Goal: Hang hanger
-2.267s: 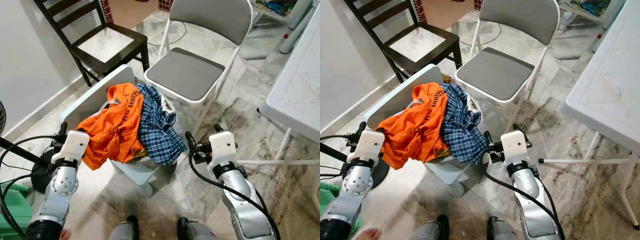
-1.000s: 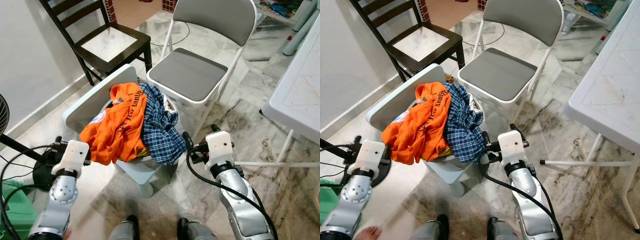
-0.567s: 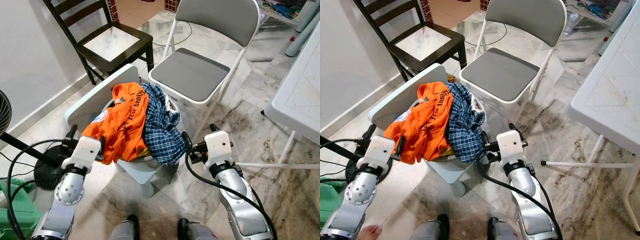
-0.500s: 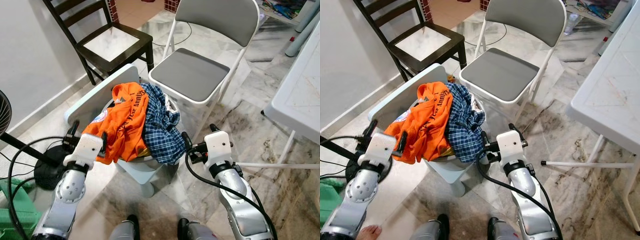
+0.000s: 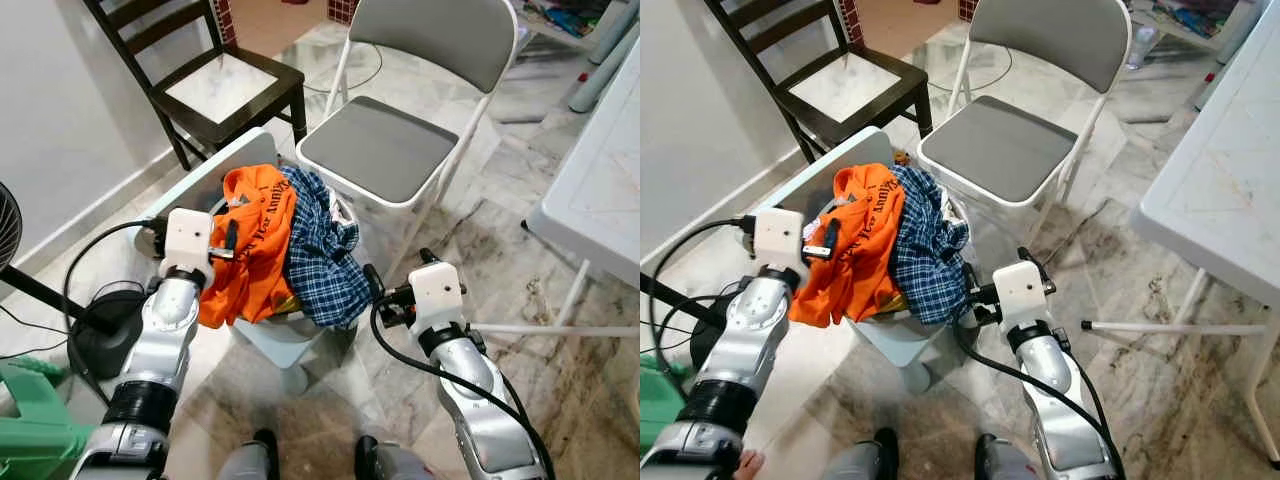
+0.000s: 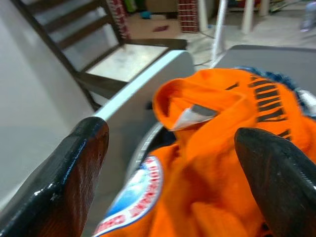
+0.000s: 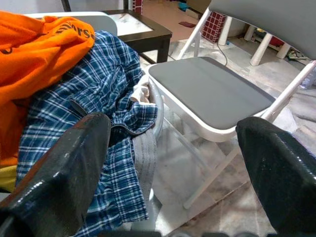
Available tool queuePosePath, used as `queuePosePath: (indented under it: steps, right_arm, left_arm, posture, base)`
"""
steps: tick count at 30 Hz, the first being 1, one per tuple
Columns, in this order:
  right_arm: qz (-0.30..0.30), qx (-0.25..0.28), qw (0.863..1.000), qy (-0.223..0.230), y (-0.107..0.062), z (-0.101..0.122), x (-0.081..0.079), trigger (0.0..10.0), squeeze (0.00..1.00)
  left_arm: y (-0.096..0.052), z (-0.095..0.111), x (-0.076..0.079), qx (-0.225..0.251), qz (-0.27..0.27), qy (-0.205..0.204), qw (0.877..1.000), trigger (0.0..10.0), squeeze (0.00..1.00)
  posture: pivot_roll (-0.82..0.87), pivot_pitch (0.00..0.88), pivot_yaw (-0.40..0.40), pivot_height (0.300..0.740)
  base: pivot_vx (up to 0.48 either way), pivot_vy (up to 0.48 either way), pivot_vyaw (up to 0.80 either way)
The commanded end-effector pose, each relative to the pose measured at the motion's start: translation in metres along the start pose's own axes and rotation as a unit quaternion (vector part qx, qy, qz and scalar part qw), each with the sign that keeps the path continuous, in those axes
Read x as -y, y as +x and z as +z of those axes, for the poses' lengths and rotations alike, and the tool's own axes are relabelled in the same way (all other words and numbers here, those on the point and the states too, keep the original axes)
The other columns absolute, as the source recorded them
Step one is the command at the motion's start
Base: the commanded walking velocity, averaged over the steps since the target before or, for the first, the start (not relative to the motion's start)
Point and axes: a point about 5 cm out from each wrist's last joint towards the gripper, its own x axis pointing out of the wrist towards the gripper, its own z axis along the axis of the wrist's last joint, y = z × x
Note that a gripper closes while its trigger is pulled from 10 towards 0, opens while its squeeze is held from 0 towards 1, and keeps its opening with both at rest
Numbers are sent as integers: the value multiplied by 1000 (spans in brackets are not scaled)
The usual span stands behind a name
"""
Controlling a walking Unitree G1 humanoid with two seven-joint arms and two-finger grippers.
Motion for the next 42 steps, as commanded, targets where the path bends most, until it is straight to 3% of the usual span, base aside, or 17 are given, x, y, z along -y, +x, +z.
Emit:
queuePosePath:
  steps: [1,3,4,5,6,14,15,16,17,42]
  right_arm:
    - [-1,-6,1000,-1,-3,-2,-1,10000,0]
    - [-3,-6,1000,-2,-4,-2,-1,10000,0]
    - [-3,-6,1000,-2,-4,-2,-1,10000,0]
    - [-5,-7,1000,-2,-5,-2,0,10000,0]
    - [-6,-7,1000,-3,-5,-2,0,10000,0]
    - [-10,-9,1000,-4,-6,-3,1,10000,0]
    - [-10,-9,1000,-4,-6,-3,1,10000,0]
    - [-10,-10,1000,-4,-6,-3,1,10000,0]
    - [-10,-10,1000,-4,-6,-3,0,10000,0]
    - [-12,-12,1000,-7,-4,-4,-1,10000,0]
  left_arm:
    - [-1,-9,3,-18,-15,-15,1000,10000,1000]
    - [2,-10,8,-25,-30,-26,999,10000,812]
    - [2,-10,8,-25,-30,-26,999,10000,812]
    - [3,-13,10,-33,-36,-27,998,10000,314]
    - [4,-15,11,-40,-38,-28,998,10000,0]
    - [3,-24,13,-61,-52,-34,996,10000,0]
    - [3,-25,12,-63,-53,-36,996,6588,0]
    - [3,-26,12,-63,-54,-38,996,6588,0]
    - [3,-27,11,-65,-54,-39,996,0,0]
    - [4,-27,1,-45,-40,-37,997,0,0]
  posture:
    - [22,271,22,740]
    - [18,272,24,740]
    - [18,272,24,740]
    - [16,272,25,740]
    - [13,275,26,740]
    - [13,276,32,740]
    - [14,276,32,740]
    - [14,276,32,740]
    - [15,276,31,740]
    - [23,273,35,740]
  base:
    - [0,0,0]
    - [0,0,0]
    - [0,0,0]
    - [0,0,0]
    - [0,0,0]
    - [0,0,0]
    - [0,0,0]
    - [0,0,0]
    - [0,0,0]
    - [0,0,0]
